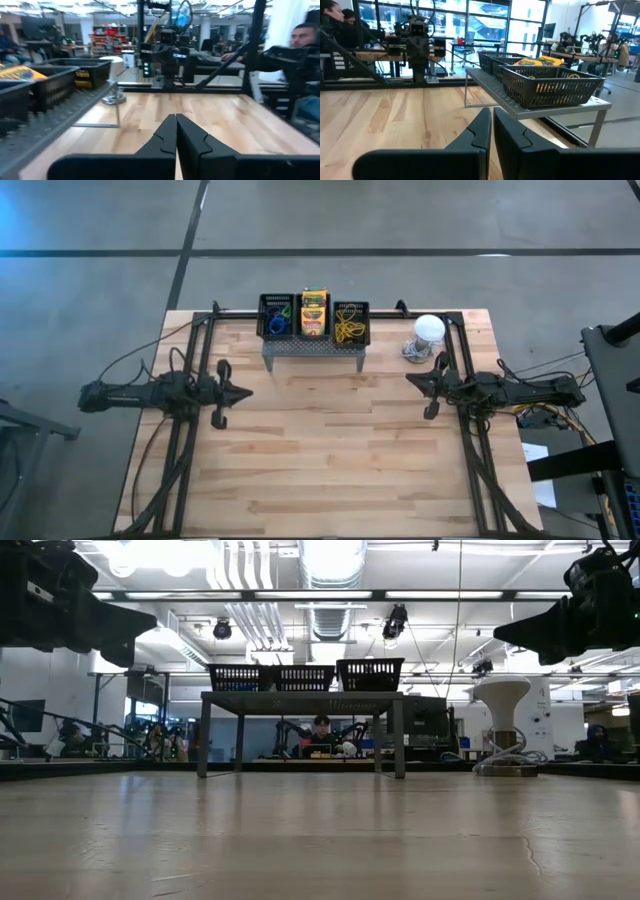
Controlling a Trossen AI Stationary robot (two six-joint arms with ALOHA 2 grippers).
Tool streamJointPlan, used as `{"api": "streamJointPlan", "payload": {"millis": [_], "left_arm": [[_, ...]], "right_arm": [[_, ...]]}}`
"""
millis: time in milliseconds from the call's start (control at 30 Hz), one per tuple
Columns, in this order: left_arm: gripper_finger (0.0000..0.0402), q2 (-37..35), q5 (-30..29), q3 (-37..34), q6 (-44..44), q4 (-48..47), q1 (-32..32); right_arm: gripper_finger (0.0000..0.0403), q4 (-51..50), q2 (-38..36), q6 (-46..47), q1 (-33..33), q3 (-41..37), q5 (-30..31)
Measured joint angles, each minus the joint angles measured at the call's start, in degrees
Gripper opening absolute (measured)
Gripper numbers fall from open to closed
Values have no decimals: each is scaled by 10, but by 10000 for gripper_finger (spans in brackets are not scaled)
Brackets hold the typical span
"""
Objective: Pick & Place Office Desk Supplies
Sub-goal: Return to Home Position
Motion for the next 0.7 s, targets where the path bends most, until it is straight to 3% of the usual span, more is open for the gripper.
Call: {"api": "streamJointPlan", "payload": {"millis": [133,400,700], "left_arm": [[4,0,33,0,16,-7,0],[4,5,33,0,-47,-5,0],[4,5,33,0,-48,-5,0]], "right_arm": [[18,0,0,0,0,0,0],[18,0,0,1,0,0,0],[18,0,0,1,0,0,0]]}}
